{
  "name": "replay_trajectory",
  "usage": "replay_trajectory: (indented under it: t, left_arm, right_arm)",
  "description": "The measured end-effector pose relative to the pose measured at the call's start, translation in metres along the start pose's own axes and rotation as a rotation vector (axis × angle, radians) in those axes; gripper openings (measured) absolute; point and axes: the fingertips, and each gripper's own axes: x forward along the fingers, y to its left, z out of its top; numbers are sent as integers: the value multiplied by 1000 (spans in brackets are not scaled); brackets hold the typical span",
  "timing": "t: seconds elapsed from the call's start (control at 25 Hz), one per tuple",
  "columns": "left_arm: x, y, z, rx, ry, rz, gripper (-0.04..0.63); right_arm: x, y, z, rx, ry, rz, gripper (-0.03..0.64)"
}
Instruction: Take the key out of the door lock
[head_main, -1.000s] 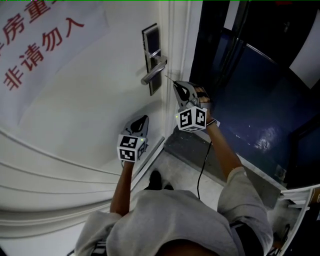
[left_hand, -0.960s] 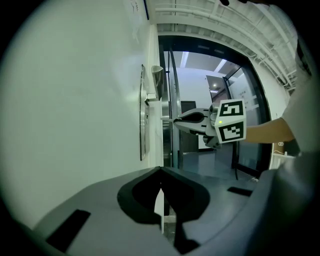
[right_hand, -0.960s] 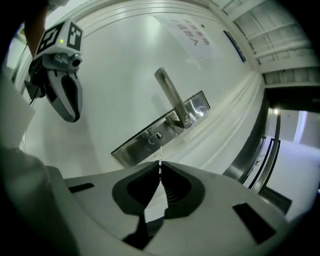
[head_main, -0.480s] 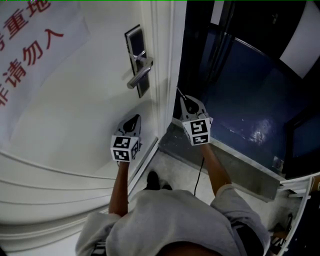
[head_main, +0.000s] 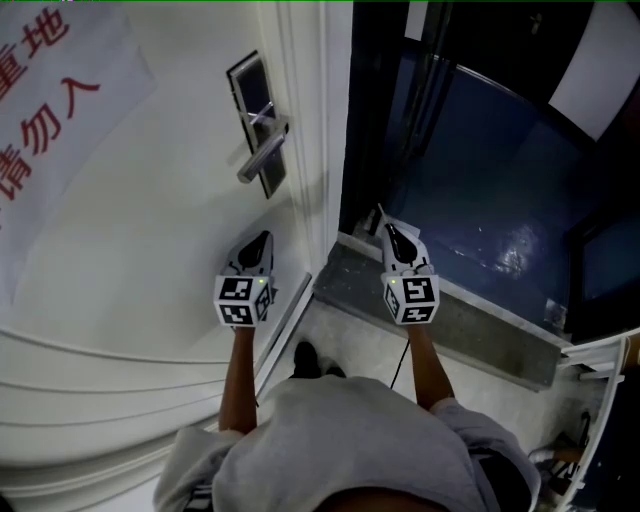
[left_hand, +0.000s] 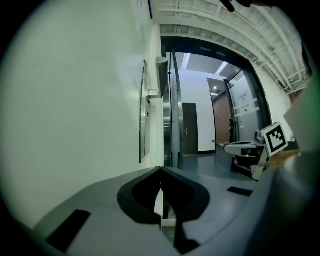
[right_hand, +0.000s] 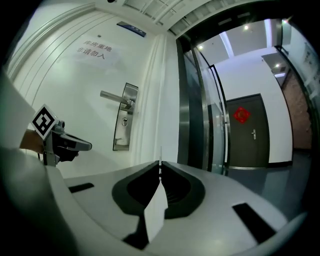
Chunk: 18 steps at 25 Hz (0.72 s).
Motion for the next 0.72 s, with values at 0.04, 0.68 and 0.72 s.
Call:
replay_trajectory:
  t: [0.04, 0.68, 0.72]
  left_arm:
    - [-1, 1, -1, -2, 1, 3, 18]
    - [-7, 3, -2, -11, -17, 8, 18]
    - [-7, 4, -1, -10, -18, 8, 18]
  right_arm:
    - [-4, -2, -3, -7, 8, -10, 29]
    - [-3, -7, -3, 5, 11, -38, 29]
    - [-2, -7, -2, 1, 12, -36, 29]
